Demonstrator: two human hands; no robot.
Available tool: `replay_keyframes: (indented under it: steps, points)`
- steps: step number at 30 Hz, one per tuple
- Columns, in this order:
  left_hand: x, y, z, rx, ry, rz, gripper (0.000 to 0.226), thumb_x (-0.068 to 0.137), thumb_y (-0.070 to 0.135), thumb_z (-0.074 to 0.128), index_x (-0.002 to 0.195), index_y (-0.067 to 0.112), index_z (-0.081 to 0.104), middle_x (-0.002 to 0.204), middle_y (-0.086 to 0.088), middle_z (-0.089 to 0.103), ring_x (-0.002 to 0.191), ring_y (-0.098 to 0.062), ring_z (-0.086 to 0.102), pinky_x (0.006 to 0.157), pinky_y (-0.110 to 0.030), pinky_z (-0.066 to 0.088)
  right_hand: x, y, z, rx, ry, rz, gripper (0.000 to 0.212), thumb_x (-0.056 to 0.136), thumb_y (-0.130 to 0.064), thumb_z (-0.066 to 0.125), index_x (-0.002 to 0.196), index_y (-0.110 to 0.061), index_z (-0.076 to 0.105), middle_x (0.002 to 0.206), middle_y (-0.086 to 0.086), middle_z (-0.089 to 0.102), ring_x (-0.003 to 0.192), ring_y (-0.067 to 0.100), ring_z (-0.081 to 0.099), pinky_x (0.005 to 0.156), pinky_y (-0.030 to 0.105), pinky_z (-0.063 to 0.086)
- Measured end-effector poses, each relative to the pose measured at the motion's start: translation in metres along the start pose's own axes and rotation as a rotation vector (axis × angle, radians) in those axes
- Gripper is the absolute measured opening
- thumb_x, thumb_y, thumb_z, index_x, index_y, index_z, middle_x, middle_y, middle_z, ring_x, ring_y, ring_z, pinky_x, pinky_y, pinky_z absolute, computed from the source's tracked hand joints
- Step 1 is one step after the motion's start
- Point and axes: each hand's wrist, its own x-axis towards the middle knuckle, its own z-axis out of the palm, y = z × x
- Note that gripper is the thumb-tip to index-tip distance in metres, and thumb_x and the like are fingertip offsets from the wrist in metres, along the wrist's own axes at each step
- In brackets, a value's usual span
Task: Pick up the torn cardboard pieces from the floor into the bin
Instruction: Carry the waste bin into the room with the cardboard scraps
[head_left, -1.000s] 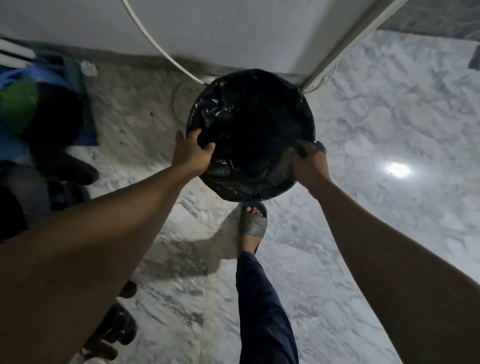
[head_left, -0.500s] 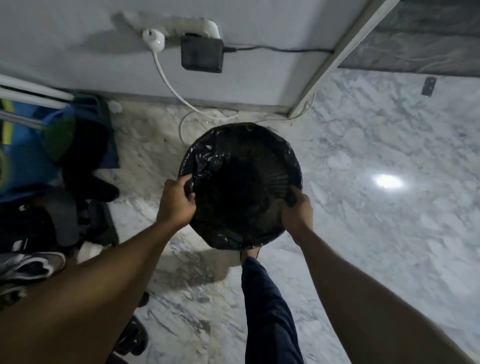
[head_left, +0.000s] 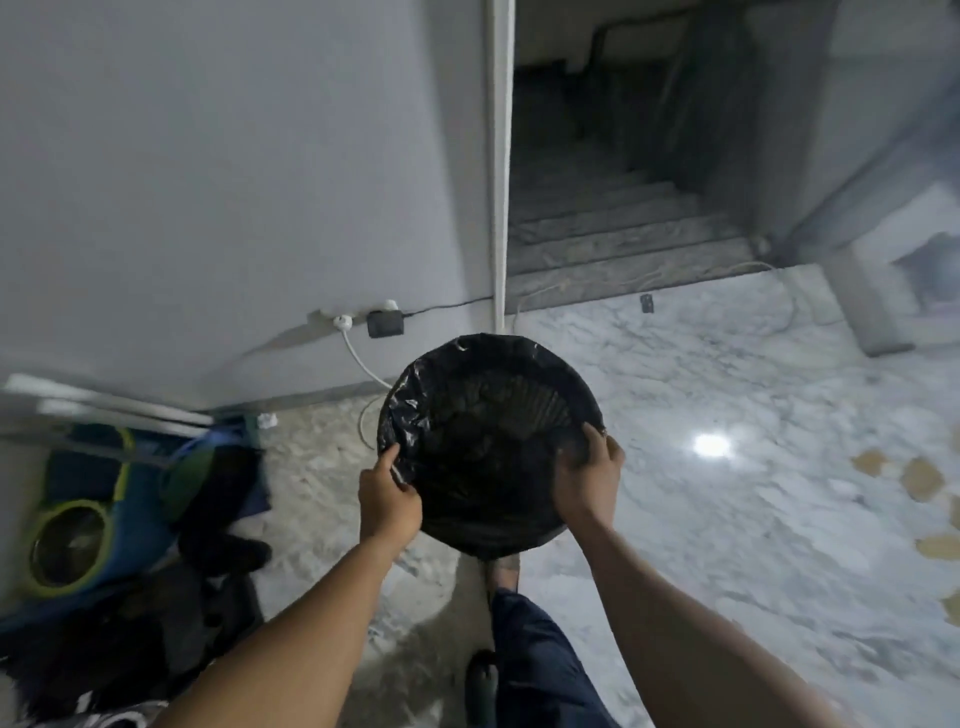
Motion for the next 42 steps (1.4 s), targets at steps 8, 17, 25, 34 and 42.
replay_keyframes:
  steps: [8, 17, 25, 34, 42]
  points:
    - [-0.171, 0.031, 0.043, -0.177, 0.002, 0.216, 0.06, 0.094, -0.003, 0.047, 0.147, 0.024, 0.043, 0.133, -0.016, 0.043, 0.119, -0.033, 0.052, 0.094, -0.034, 0.044, -0.148, 0.042, -0.108, 0.27, 0.274, 0.06, 0.06, 0.096, -0.015, 0.055, 0.152, -0.019, 0.034, 0.145, 0.011, 0.033, 0.127, 0.03, 0.049, 0.107, 0.033, 0.04]
    - [-0.319, 0.014, 0.121, -0.057, -0.246, 0.414, 0.056, 0.094, 0.001, 0.046, 0.144, 0.025, 0.048, 0.121, -0.012, 0.043, 0.089, -0.024, 0.051, 0.09, -0.036, 0.052, -0.27, 0.145, -0.214, 0.521, 0.589, 0.262, 0.073, 0.089, 0.006, 0.037, 0.152, -0.031, 0.032, 0.147, 0.01, 0.04, 0.122, 0.027, 0.05, 0.098, 0.034, 0.046]
    - [-0.413, 0.048, 0.214, 0.247, -0.535, 0.674, 0.071, 0.086, 0.02, 0.049, 0.149, 0.046, 0.029, 0.132, -0.007, 0.051, 0.101, -0.03, 0.063, 0.092, -0.04, 0.053, -0.308, 0.247, -0.335, 0.647, 0.774, 0.38, 0.07, 0.089, 0.003, 0.037, 0.148, -0.035, 0.037, 0.146, 0.002, 0.047, 0.122, 0.025, 0.052, 0.092, 0.032, 0.047]
    - [-0.54, 0.085, 0.38, 0.242, -0.802, 0.633, 0.087, 0.068, 0.015, 0.045, 0.151, 0.038, 0.028, 0.13, -0.004, 0.061, 0.103, -0.039, 0.067, 0.072, -0.044, 0.062, -0.306, 0.371, -0.482, 0.709, 0.949, 0.417, 0.083, 0.095, -0.003, 0.049, 0.157, -0.041, 0.008, 0.156, 0.002, 0.037, 0.128, 0.029, 0.052, 0.094, 0.038, 0.05]
    - [-0.636, 0.13, 0.465, 0.207, -0.708, 0.673, 0.079, 0.086, 0.003, 0.045, 0.157, 0.026, 0.02, 0.15, -0.005, 0.045, 0.126, -0.026, 0.051, 0.089, -0.029, 0.049, -0.255, 0.386, -0.548, 0.721, 1.047, 0.421, 0.08, 0.092, -0.018, 0.062, 0.157, -0.029, 0.016, 0.159, 0.014, 0.026, 0.143, 0.03, 0.035, 0.113, 0.04, 0.038]
